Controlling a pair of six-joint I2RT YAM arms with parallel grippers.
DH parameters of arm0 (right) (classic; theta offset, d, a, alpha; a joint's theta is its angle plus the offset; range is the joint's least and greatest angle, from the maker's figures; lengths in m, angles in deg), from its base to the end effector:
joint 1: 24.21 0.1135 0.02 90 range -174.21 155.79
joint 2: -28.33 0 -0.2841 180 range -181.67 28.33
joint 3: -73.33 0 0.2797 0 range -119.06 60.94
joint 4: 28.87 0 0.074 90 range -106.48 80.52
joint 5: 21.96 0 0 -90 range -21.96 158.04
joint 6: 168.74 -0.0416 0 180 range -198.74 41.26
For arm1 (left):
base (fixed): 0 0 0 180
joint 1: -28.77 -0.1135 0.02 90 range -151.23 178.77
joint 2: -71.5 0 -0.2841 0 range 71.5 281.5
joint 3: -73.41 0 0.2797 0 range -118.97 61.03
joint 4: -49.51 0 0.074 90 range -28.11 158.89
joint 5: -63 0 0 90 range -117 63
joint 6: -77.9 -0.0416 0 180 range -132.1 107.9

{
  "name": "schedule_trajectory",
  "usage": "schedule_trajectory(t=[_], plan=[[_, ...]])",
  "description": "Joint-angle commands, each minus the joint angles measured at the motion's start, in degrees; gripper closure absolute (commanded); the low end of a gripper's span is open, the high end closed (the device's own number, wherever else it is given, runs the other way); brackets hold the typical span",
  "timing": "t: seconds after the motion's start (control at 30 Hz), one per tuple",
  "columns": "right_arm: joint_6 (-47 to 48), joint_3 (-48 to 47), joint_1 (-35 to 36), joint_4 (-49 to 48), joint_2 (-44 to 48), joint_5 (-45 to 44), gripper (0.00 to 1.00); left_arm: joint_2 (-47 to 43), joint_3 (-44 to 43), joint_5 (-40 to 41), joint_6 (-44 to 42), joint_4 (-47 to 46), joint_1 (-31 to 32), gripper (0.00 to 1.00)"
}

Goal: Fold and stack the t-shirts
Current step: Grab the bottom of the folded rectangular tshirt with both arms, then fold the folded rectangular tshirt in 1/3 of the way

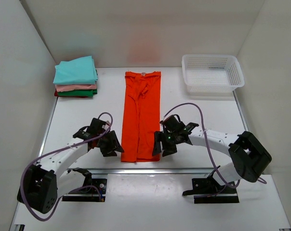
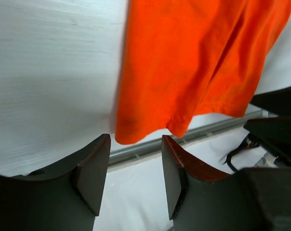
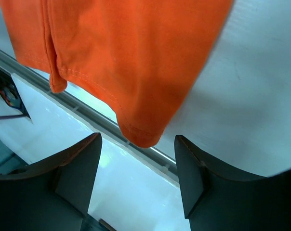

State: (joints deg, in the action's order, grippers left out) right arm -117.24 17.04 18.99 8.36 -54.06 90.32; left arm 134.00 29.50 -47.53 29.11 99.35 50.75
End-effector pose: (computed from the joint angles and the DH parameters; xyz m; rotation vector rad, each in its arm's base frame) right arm 0.1963 0.2059 0.1715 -0.2551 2.9026 0.8848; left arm 0.1758 -0.0867 0.1713 -0.3880 2.8927 -0.7411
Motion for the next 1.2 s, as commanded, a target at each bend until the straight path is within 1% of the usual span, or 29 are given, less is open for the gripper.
schedule_trajectory(t=[0.0, 0.1, 0.23, 0.3, 0.4, 0.43, 0.47, 0.5, 0.53, 0.57, 0.67, 0.73, 0.8, 0.83, 0.9, 1.0, 1.07, 1.13, 1.17], plan=[[-6.3, 2.1, 0.4, -6.7, 2.1, -1.5, 0.41, -2.6, 3.4, 2.9, 4.5, -4.4, 0.6, 0.42], [-7.7, 2.9, 0.0, -7.7, 0.9, -2.0, 0.42, -1.9, 5.0, 3.9, 5.9, -6.8, 2.0, 0.44], [-8.6, 3.7, 1.5, -8.7, -0.4, -2.2, 0.47, -0.8, 5.9, 6.5, 7.9, -7.9, 5.7, 0.44], [-9.4, 4.5, 1.9, -8.9, -1.1, -2.2, 0.55, 0.1, 7.2, 6.9, 8.7, -9.8, 5.5, 0.45], [-9.9, 5.8, 2.4, -9.8, -1.5, -2.2, 0.58, 2.5, 7.6, 6.6, 8.7, -11.6, 7.1, 0.47], [-9.8, 6.5, 2.4, -10.7, -1.4, -1.9, 0.62, 3.8, 8.0, 6.6, 8.4, -11.9, 8.0, 0.49], [-10.2, 7.1, 2.5, -11.0, -1.5, -1.2, 0.77, 3.8, 8.1, 6.7, 8.7, -12.4, 8.7, 0.53], [-9.9, 7.7, 3.3, -10.9, -1.6, -1.0, 0.94, 4.0, 8.2, 6.0, 8.8, -13.2, 8.8, 0.65], [-9.9, 8.4, 3.2, -11.6, -1.5, 0.1, 1.00, 4.1, 9.0, 6.3, 8.9, -13.2, 9.0, 0.84], [-9.2, 8.4, 4.1, -11.4, -1.4, 1.1, 1.00, 3.9, 9.3, 5.9, 9.0, -12.8, 8.7, 1.00], [-7.0, 8.4, 6.9, -8.4, -0.5, 2.4, 1.00, 1.0, 11.0, 5.0, 9.2, -10.5, 10.5, 1.00], [-6.1, 9.0, 8.0, -6.8, 1.3, 3.2, 1.00, -1.7, 12.2, 3.6, 9.7, -7.2, 11.5, 1.00], [-6.2, 9.6, 8.3, -5.7, 4.2, 4.9, 1.00, -5.3, 12.4, 2.3, 9.9, -4.0, 10.5, 1.00], [-5.4, 9.5, 8.0, -3.6, 5.5, 5.2, 1.00, -7.3, 11.8, 2.1, 9.9, -2.4, 9.5, 1.00], [-3.9, 8.3, 6.3, -0.8, 6.4, 6.2, 1.00, -8.6, 9.5, 1.6, 9.6, -0.6, 8.0, 1.00], [-0.1, 4.8, 2.3, 3.1, 6.5, 7.8, 1.00, -4.9, 4.4, 0.0, 7.6, -0.1, 5.4, 1.00], [2.2, 2.3, -1.2, 3.3, 5.5, 9.2, 1.00, -0.5, 0.8, -1.0, 6.3, -2.2, 3.4, 1.00], [5.9, -0.5, -5.2, 3.7, 1.9, 10.2, 1.00, 3.8, -4.4, -0.2, 4.7, -4.0, 1.2, 1.00], [7.5, -2.9, -6.4, 5.1, 1.1, 10.9, 1.00, 6.9, -5.5, -0.1, 3.7, -5.4, -0.5, 1.00]])
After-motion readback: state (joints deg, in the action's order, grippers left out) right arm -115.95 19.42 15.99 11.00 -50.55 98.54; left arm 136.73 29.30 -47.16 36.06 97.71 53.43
